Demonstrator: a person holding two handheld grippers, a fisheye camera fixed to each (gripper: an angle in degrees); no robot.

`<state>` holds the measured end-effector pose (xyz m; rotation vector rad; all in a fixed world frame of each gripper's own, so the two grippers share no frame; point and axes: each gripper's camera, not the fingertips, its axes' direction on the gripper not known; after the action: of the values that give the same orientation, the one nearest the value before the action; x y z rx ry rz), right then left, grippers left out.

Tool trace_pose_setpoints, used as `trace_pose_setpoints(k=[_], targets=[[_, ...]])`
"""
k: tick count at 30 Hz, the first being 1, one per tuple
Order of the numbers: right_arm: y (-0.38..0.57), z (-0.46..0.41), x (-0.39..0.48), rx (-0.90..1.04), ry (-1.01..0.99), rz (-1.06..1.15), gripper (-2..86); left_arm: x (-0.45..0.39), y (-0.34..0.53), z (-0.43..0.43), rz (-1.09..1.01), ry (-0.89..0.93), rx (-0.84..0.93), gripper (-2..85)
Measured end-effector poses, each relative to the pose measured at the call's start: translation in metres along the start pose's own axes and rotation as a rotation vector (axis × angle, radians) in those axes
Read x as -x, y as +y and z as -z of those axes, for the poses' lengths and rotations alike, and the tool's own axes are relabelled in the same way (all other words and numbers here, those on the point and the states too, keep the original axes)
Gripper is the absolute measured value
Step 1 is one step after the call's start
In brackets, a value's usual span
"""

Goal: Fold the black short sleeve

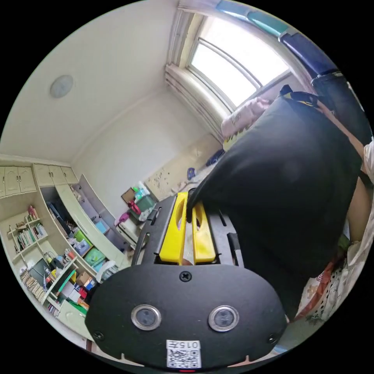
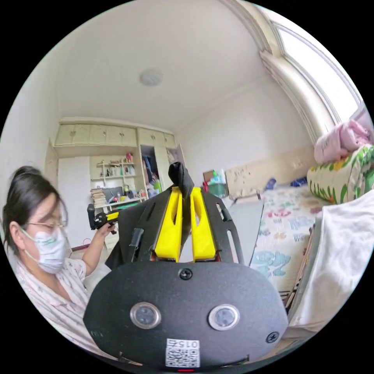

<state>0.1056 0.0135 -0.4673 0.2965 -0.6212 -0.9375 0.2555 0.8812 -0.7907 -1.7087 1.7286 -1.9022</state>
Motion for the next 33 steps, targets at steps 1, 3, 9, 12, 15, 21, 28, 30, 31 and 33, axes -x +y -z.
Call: trace_pose_setpoints(k=[1,3,9,12,15,21,28,30,31,33], targets=[[-0.004,-0.047,-0.023,0.067,0.029,-0.046,4.2,-0.017,0.025,-0.053,-0.004,0.012,0.079,-0.2],[-0.006,-0.118,-0.055,0.172,0.092,-0.087,4.2,-0.047,0.066,-0.138,-0.02,0.04,0.197,-0.2],[-0.01,-0.262,-0.108,0.459,0.457,-0.209,3.8,-0.135,0.223,-0.343,0.059,0.134,0.541,0.3],[-0.031,-0.247,-0.089,0.422,0.513,-0.119,3.9,-0.134,0.289,-0.34,0.191,0.19,0.499,0.8],[-0.045,-0.221,-0.071,0.418,0.581,-0.101,3.0,-0.128,0.33,-0.313,0.328,0.221,0.362,1.2],[-0.052,-0.183,-0.024,0.398,0.684,-0.107,1.2,-0.155,0.351,-0.27,0.677,0.378,-0.093,1.4],[-0.07,-0.2,0.029,0.329,0.648,-0.027,0.2,-0.248,0.439,-0.326,0.975,0.496,-0.221,3.0],[-0.078,-0.22,0.034,0.299,0.595,-0.024,-0.1,-0.278,0.492,-0.336,1.042,0.537,-0.252,4.0],[-0.082,-0.234,0.037,0.272,0.544,-0.03,-0.2,-0.302,0.532,-0.336,1.053,0.582,-0.292,3.8],[-0.085,-0.259,0.042,0.218,0.46,-0.019,-0.3,-0.33,0.589,-0.326,1.085,0.65,-0.405,2.2]])
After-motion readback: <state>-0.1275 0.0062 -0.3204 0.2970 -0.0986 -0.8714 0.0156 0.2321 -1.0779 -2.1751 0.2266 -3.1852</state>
